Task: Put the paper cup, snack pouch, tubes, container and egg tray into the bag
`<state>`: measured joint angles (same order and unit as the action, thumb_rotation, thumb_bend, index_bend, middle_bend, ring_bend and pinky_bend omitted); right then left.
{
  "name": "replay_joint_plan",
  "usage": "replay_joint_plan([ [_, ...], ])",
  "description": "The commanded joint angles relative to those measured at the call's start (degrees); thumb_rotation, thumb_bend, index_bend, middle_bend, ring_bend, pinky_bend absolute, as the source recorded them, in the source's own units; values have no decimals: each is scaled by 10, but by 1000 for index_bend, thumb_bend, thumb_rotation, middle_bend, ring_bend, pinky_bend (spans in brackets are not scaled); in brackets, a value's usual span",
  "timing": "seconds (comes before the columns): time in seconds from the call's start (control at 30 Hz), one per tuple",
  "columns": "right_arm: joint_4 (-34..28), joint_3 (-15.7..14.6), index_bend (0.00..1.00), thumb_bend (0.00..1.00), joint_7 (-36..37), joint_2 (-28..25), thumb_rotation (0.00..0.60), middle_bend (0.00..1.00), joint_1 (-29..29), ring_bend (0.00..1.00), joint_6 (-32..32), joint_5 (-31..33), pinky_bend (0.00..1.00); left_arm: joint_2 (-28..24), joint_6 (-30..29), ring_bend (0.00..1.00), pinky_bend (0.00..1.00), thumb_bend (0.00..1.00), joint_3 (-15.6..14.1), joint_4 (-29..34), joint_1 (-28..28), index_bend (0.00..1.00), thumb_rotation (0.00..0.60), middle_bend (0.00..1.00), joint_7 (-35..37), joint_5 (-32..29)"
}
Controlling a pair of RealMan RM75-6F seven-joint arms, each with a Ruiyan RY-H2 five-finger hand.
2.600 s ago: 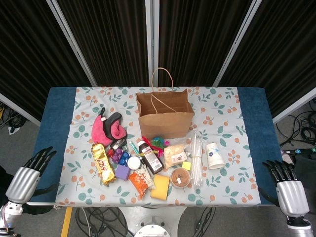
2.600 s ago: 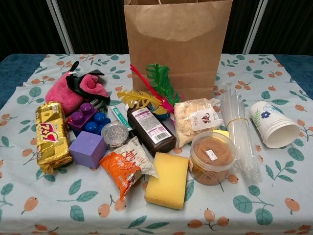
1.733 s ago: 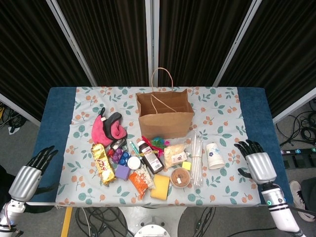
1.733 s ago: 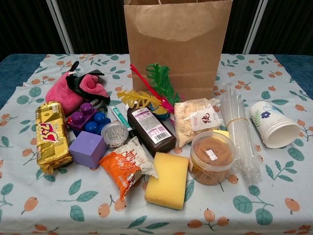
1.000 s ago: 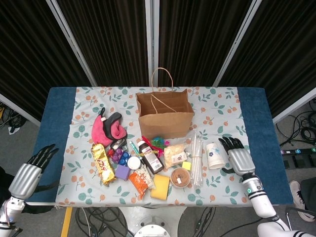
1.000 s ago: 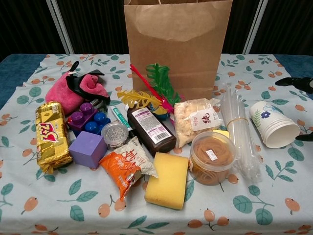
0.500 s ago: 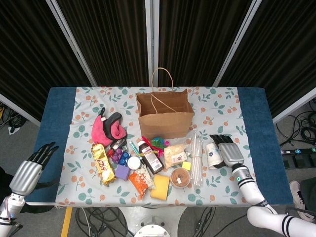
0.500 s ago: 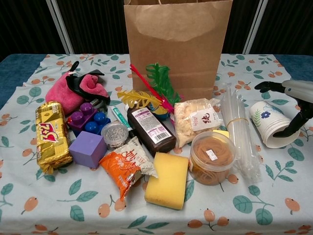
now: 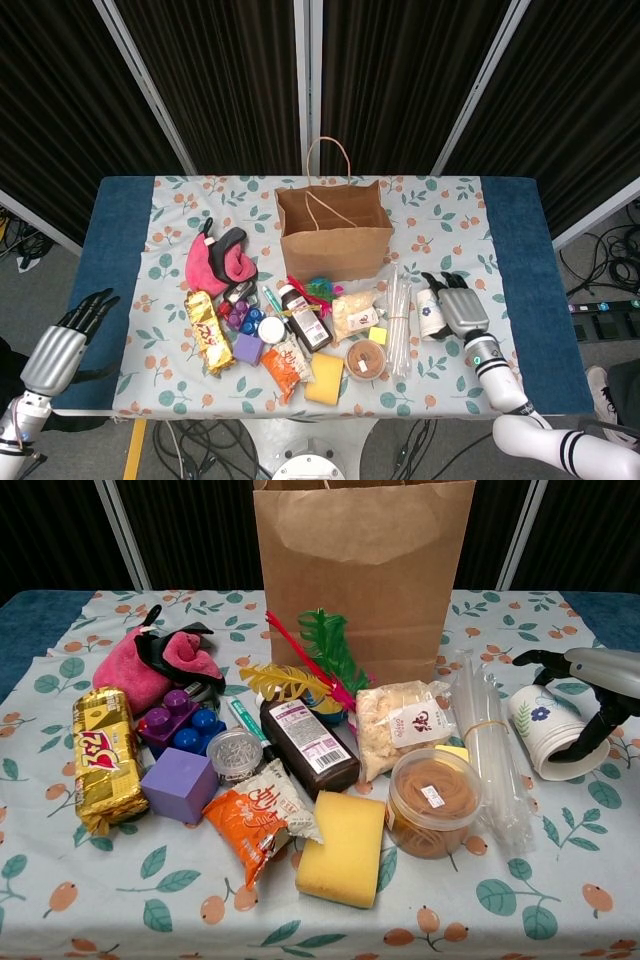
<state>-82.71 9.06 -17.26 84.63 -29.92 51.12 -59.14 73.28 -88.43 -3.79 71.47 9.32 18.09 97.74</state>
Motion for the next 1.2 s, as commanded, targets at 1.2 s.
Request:
replay_joint_plan([
  [1.2,-91,199,19,10,-179,-59,600,319,-240,59,173,-2,78,-9,10,109,259,30,17,4,23,97,600,144,21,-11],
])
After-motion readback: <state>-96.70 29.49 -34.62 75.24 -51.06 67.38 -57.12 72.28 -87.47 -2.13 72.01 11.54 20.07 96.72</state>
